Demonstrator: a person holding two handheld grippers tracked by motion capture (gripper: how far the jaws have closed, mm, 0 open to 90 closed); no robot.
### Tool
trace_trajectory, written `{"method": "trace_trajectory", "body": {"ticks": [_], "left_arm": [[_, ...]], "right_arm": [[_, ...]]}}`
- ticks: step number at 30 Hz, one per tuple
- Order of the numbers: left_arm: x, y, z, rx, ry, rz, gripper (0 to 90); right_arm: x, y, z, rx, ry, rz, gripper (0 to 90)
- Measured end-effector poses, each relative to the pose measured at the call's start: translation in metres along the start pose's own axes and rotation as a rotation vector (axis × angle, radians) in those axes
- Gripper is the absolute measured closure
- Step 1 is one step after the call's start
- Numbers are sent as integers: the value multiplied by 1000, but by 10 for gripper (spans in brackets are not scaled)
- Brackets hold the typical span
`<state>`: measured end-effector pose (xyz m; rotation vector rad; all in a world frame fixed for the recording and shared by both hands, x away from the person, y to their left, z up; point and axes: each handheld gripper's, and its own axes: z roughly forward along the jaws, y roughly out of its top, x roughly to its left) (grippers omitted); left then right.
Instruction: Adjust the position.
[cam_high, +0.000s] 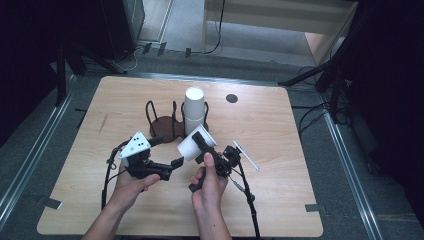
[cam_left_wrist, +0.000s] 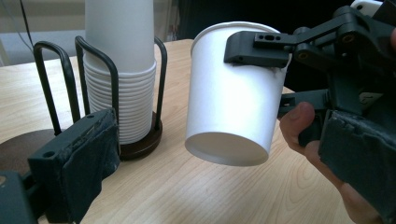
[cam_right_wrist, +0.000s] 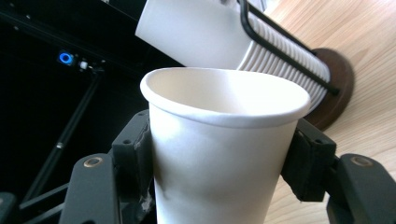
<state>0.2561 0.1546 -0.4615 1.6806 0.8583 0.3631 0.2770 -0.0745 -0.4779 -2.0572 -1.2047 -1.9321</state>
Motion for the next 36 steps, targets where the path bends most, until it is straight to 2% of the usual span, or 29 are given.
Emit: {"method": "trace_trajectory", "body": {"ticks": [5, 7, 12, 16, 19, 20, 24, 25, 27, 29, 30, 31, 32, 34, 36], "left_arm": [[1, 1, -1, -4, -2, -4, 0], [1, 0, -1, -4, -2, -6, 0], [3, 0, -1, -7, 0, -10, 0], [4, 0, -2, -6, -3, -12, 0], [4, 0, -2, -6, -2, -11, 0], [4, 0, -2, -3, -2, -11, 0], [5, 0, -3, -2, -3, -11, 0], [5, 1, -3, -6, -3, -13, 0], [4, 1, -3, -7, -3, -13, 0], [4, 1, -4, -8, -3, -13, 0], [4, 1, -4, -8, -3, -12, 0], [4, 1, -4, -8, -4, -13, 0], [4, 1, -4, -8, -4, -12, 0], [5, 1, -4, -8, -4, -13, 0], [5, 1, -4, -9, -4, -14, 0]], "right_arm": [[-1, 4, -2, -21, -14, -44, 365], [0, 5, -3, -30, -20, -79, 365], [2, 5, -5, -45, -24, -118, 365], [5, 5, -7, -67, -46, -173, 363], [7, 5, -8, -86, -58, -243, 362], [7, 5, -8, -86, -58, -243, 362], [10, 4, -10, -100, -52, -302, 362], [12, 3, -11, -108, -51, -336, 361], [13, 2, -11, -118, -55, -352, 360], [15, 1, -12, -132, -53, -399, 357], [15, 1, -12, -132, -53, -399, 357], [17, 1, -13, -138, -62, -434, 355], [17, 1, -13, -138, -62, -434, 355], [19, -1, -14, -167, -80, -487, 351], [21, -2, -14, -174, -83, -502, 351]]}}
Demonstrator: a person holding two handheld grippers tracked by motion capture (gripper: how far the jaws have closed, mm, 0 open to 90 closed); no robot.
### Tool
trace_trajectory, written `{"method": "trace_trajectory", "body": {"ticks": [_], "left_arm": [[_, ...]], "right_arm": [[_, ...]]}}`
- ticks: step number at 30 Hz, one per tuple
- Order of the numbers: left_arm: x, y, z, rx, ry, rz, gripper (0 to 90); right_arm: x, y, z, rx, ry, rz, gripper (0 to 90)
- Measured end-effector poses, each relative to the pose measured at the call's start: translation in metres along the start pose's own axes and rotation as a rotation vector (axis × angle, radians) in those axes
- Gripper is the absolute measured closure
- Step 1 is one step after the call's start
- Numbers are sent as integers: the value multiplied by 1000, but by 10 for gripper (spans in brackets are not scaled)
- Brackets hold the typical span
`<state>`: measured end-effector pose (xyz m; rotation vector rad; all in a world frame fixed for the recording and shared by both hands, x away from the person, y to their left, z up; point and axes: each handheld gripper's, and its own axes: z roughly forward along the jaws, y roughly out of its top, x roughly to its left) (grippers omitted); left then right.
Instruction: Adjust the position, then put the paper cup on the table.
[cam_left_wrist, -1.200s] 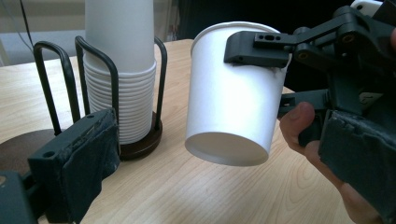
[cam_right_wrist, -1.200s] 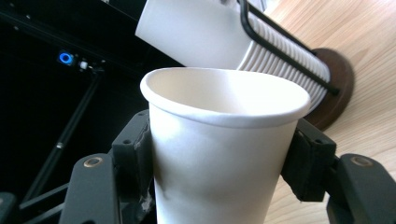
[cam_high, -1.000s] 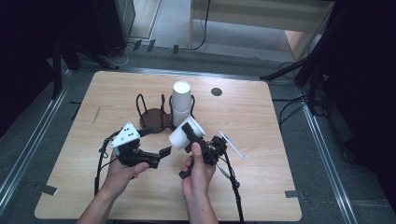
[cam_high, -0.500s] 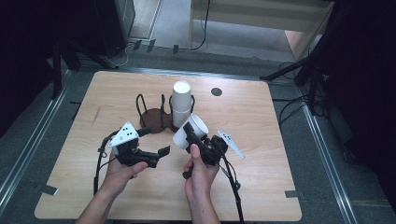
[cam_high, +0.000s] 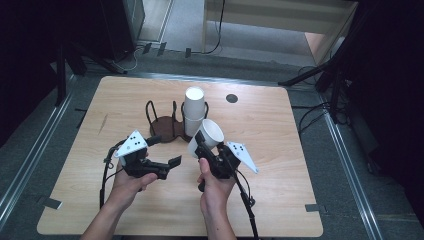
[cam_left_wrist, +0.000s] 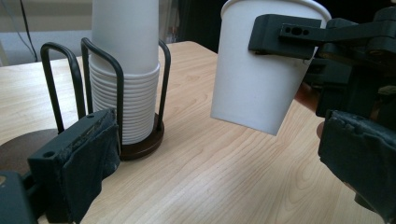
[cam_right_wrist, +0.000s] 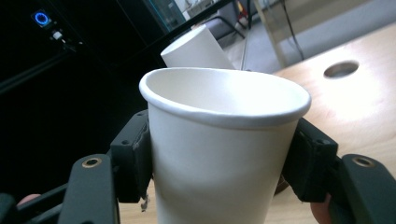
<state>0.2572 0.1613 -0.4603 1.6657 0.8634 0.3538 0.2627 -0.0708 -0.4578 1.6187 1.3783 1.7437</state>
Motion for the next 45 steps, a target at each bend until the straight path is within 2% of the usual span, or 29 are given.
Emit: {"method": "trace_trajectory", "body": {"ticks": [1, 2, 5, 6, 8, 9, 10, 11, 13, 15, 25, 27, 34, 35, 40, 45], "left_arm": [[0, 0, 0, 1, 0, -2, 0], [0, 0, 0, 1, 0, -2, 0], [1, 0, 0, -1, 1, -3, 0], [1, 0, 0, -2, 1, -3, 0], [1, 0, 0, -3, 0, -3, 0], [1, 0, -1, -2, -1, -4, 0], [1, 0, -1, -2, -1, -4, 0], [1, 0, -1, -2, 1, -5, 0], [2, 1, -2, -4, 5, -5, 0], [3, 1, -3, -5, 6, -9, 0], [8, 0, -7, -14, 23, -19, 0], [10, 0, -9, -15, 32, -22, 0], [18, -3, -13, -32, 46, -19, 0], [22, -5, -15, -29, 64, -31, 0], [31, -12, -19, -23, 89, -46, 0], [45, -18, -28, -54, 108, -81, 0]], "right_arm": [[2, 0, 0, -15, -4, -38, 349], [2, 0, 0, -15, -4, -38, 349], [4, -1, -1, -47, -18, -100, 348], [4, -1, -1, -47, -18, -100, 348], [5, -2, -1, -69, -32, -138, 347], [5, -3, -2, -90, -42, -176, 345], [5, -3, -2, -90, -42, -176, 345], [6, -3, -2, -98, -47, -200, 344], [7, -4, -2, -121, -68, -266, 339], [7, -3, -2, -125, -60, -292, 340], [-4, 2, 1, -129, -67, -359, 335], [-8, 4, 2, -135, -75, -387, 334], [-21, 11, 5, -139, -89, -414, 337], [-23, 11, 6, -138, -93, -417, 337], [-31, 13, 9, -142, -105, -433, 333], [-40, 15, 13, -175, -108, -453, 337]]}}
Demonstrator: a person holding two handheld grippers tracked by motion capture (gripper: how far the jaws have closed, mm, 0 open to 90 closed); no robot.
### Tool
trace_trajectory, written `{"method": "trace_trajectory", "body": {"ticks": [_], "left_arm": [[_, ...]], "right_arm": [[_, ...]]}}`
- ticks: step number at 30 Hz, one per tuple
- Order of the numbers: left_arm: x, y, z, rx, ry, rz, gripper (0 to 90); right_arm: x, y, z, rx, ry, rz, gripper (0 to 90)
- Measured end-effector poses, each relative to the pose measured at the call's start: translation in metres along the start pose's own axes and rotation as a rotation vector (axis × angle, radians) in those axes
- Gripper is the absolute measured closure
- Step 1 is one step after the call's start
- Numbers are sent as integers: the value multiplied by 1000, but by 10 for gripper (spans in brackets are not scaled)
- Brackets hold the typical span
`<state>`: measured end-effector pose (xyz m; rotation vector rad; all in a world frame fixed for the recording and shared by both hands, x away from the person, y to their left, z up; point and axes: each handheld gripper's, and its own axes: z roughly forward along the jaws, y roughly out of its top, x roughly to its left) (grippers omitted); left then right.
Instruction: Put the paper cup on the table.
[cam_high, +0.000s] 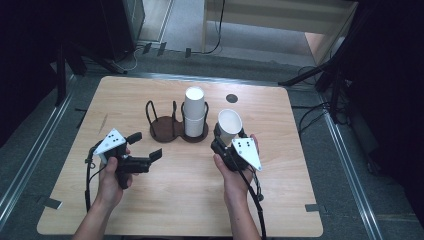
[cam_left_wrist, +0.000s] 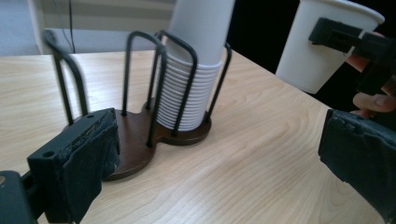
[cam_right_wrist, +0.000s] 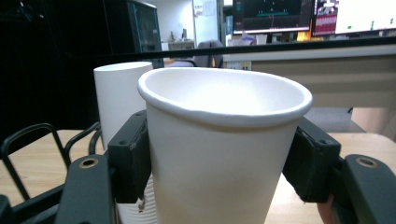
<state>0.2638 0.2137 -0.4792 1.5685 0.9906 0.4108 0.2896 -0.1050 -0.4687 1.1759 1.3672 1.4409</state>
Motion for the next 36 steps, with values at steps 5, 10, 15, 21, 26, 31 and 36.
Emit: {"method": "trace_trajectory", "body": {"ticks": [5, 10, 15, 21, 26, 31, 36], "left_arm": [[11, -8, -9, 1, 92, 22, 0], [24, -17, -22, -5, 149, 8, 0], [38, -27, -37, -2, 209, 8, 0], [54, -42, -49, 11, 266, -24, 0], [61, -51, -58, 5, 280, -43, 0], [68, -61, -66, 19, 296, -49, 0], [73, -69, -78, 28, 321, -48, 0]], "right_arm": [[-10, -2, 5, -4, -4, -8, 340], [-24, -6, 13, -19, -18, 14, 337], [-33, -10, 19, -23, -19, 15, 337], [-47, -16, 30, -3, -25, 3, 335], [-63, -23, 42, 15, -49, 12, 320], [-74, -30, 50, 35, -64, 12, 322], [-88, -38, 60, 63, -71, 23, 323]]}}
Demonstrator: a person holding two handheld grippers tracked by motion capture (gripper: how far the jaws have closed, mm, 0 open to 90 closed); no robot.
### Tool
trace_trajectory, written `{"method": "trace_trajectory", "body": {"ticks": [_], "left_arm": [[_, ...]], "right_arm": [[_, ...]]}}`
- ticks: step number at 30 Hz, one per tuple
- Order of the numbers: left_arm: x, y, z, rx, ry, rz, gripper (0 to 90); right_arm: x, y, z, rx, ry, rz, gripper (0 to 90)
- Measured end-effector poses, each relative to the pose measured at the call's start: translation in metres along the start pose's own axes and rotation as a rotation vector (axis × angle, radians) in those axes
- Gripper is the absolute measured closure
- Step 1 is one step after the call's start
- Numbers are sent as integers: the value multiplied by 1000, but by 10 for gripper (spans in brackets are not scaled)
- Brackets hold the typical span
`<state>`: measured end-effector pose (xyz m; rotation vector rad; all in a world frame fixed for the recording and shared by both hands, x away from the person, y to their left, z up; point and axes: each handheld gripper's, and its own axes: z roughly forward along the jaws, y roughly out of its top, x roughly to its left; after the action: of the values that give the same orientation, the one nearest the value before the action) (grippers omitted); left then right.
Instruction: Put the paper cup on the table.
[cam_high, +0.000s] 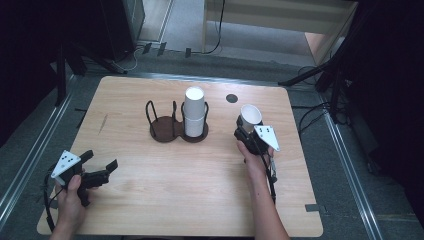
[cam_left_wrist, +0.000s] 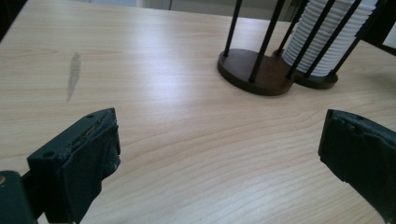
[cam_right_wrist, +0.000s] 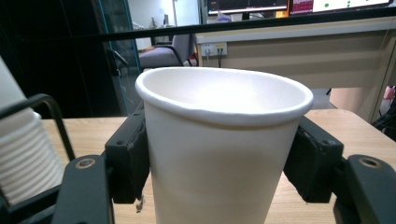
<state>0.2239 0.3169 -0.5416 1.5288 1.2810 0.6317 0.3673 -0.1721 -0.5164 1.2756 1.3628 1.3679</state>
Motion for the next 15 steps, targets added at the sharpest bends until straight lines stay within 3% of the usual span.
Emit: {"method": "trace_trajectory", "body": {"ticks": [3, 8, 13, 15], "left_arm": [[5, -5, -4, 0, 19, -4, 0], [12, -6, -7, -27, 4, -54, 0], [11, -6, -6, -24, -1, -49, 0], [11, -6, -5, -23, -1, -47, 0]], "right_arm": [[-5, -3, 4, 11, -5, 7, 322], [-17, -12, 13, 43, -28, -3, 323], [-22, -18, 17, 68, -50, -10, 323], [-24, -20, 19, 80, -61, -35, 320]]}}
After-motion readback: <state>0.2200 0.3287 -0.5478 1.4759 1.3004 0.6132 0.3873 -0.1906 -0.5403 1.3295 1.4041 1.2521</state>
